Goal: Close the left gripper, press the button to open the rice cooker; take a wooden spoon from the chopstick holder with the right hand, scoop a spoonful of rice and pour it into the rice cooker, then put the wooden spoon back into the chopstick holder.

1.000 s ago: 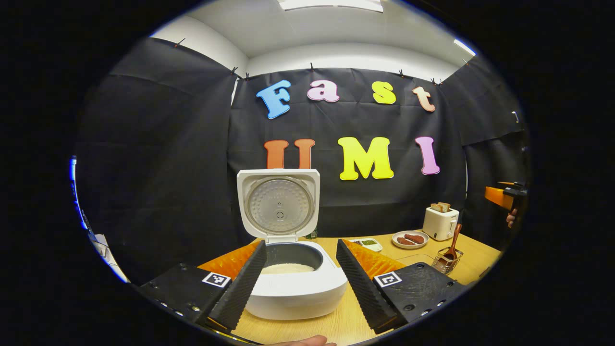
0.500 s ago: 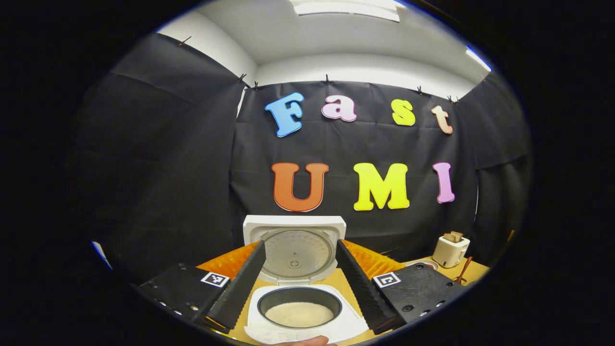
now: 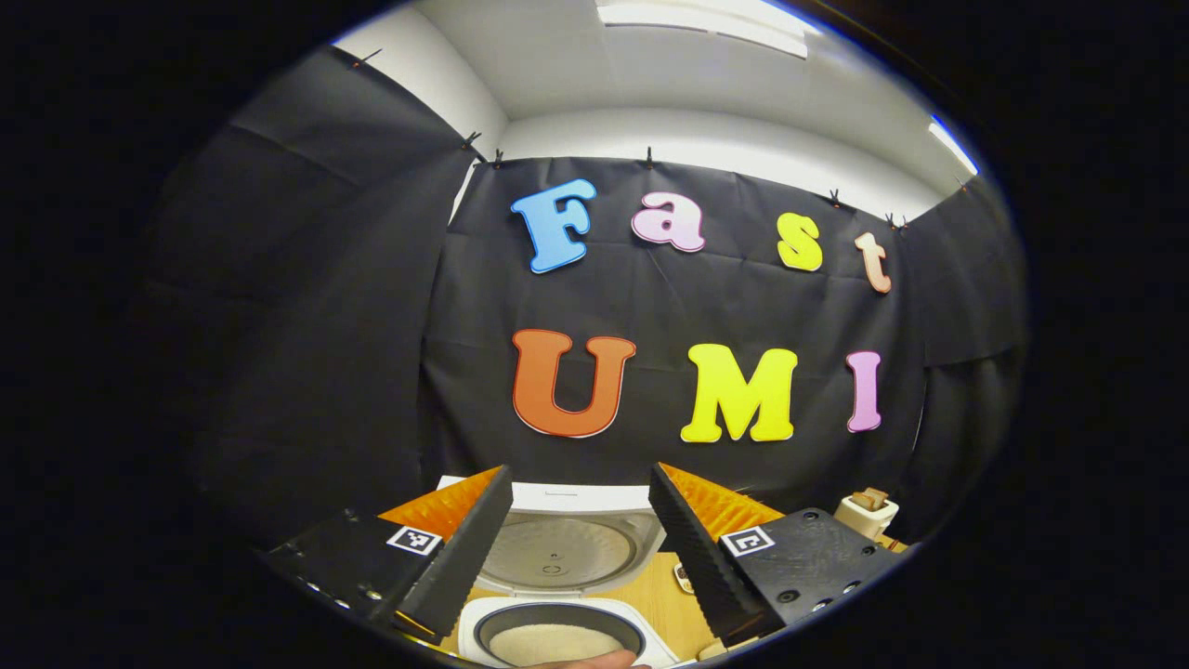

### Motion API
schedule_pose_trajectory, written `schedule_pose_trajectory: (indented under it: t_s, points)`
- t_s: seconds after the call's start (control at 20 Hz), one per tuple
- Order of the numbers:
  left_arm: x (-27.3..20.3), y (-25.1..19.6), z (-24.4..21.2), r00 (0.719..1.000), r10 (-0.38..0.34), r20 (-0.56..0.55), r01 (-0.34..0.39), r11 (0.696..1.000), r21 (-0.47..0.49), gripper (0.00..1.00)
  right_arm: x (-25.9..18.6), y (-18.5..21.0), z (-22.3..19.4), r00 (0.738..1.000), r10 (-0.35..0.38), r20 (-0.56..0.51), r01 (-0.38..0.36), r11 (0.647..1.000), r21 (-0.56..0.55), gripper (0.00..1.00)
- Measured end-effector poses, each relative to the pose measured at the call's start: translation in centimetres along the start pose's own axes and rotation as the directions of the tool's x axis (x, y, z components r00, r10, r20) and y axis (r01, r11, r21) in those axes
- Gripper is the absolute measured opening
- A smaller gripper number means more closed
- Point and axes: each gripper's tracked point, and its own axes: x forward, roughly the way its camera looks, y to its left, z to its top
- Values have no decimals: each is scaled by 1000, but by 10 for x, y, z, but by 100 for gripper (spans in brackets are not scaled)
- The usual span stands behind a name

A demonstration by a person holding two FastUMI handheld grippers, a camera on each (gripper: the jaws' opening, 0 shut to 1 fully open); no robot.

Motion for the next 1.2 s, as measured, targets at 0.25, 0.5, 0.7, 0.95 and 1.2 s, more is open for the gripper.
schedule_pose_trajectory:
  t_s: [0.25, 0.5, 0.7, 0.95, 1.2]
  points:
    - [44, 10, -23, 998, 53, -16, -53, 998, 16, 94, 14, 11, -5, 999, 44, -11, -44, 999, -27, 99]
    - [90, 12, -27, 995, 98, -16, -97, 993, 63, 93, 25, 27, -21, 991, 127, -31, -129, 990, -57, 98]
    - [117, 19, -34, 990, 137, -27, -133, 985, 106, 94, 35, 12, -31, 994, 98, -55, -102, 993, -60, 98]
    - [135, 29, -70, 976, 187, -111, -171, 976, 136, 94, 39, 8, -38, 991, 104, -83, -109, 993, -51, 98]
    - [131, 30, -77, 961, 233, -150, -205, 962, 181, 96, 22, 2, -29, 995, 84, -63, -87, 994, -58, 98]
